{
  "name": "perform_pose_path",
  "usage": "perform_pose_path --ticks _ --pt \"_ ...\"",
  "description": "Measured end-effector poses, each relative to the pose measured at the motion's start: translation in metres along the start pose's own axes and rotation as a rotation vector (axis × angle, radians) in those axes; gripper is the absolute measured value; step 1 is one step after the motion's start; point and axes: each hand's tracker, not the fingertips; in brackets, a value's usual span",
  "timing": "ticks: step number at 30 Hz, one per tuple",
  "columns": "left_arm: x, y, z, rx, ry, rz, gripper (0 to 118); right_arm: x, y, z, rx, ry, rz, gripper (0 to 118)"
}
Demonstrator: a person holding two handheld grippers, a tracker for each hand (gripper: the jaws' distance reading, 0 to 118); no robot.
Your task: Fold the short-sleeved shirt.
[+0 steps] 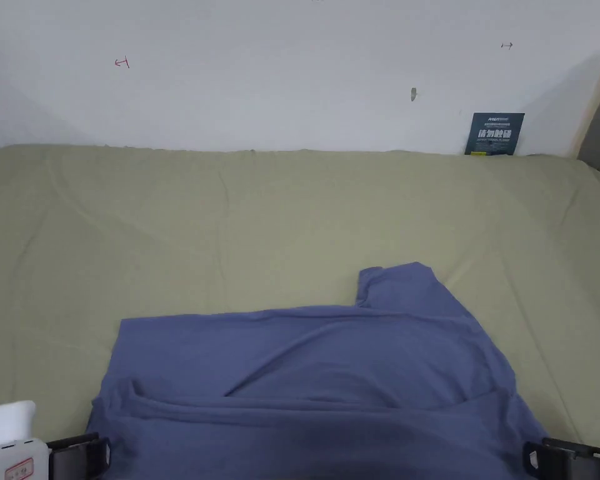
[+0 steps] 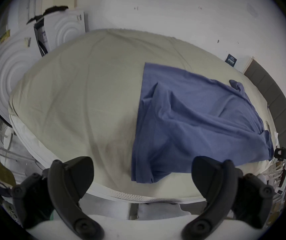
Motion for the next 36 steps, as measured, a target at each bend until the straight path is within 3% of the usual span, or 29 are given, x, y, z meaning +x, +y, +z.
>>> perform_pose_path --ticks 2,3,4,5,6,7,11,16,23,24,26,27,28,33,36 --pt "0.008 0.001 0.01 0.036 -0.024 -0.003 110 -0.006 0.004 0.007 0.046 0.001 0.025 116" --pt "0.011 0.003 0.013 0.056 -0.018 -0.009 104 -0.013 0.002 0.023 0.084 -0.011 0.017 106" --pt "0.013 0.006 0.016 0.066 -0.025 -0.021 74 -0.018 0.002 0.029 0.11 -0.008 0.032 64" --pt "0.015 0.006 0.017 0.08 -0.037 -0.037 30 -0.022 0.003 0.033 0.141 -0.011 0.043 12" --pt "0.017 0.008 0.015 0.078 -0.03 -0.046 0 -0.026 0.005 0.032 0.15 -0.035 0.056 0" --pt "0.016 0.009 0.012 0.08 -0.025 -0.039 0 -0.039 0.012 0.039 0.177 -0.019 0.129 0" --pt "0.018 0.025 -0.001 0.074 -0.051 -0.021 0 -0.044 0.024 0.026 0.129 0.077 0.119 0" --pt "0.03 0.065 -0.025 0.078 -0.028 -0.03 0 -0.047 0.038 0.013 0.126 0.075 0.141 0" --pt "0.028 0.141 -0.108 0.013 0.003 -0.001 0 -0.047 0.066 -0.015 0.101 0.064 0.154 0" --pt "0.029 0.148 -0.119 0.007 0.01 0.011 10 -0.044 0.069 -0.021 0.096 0.062 0.156 0" --pt "0.029 0.162 -0.148 -0.035 0.051 0.004 98 -0.042 0.075 -0.029 0.079 0.048 0.158 0" --pt "0.031 0.166 -0.16 -0.057 0.061 0.001 118 -0.046 0.077 -0.031 0.077 0.046 0.166 0" --pt "0.03 0.171 -0.168 -0.06 0.095 0.014 113 -0.046 0.079 -0.034 0.069 0.042 0.169 0" --pt "0.036 0.183 -0.207 -0.121 0.106 -0.041 113 -0.039 0.087 -0.054 0.047 0.029 0.159 0" --pt "0.038 0.182 -0.221 -0.185 0.109 -0.075 107 -0.037 0.089 -0.06 0.03 0.034 0.149 0"
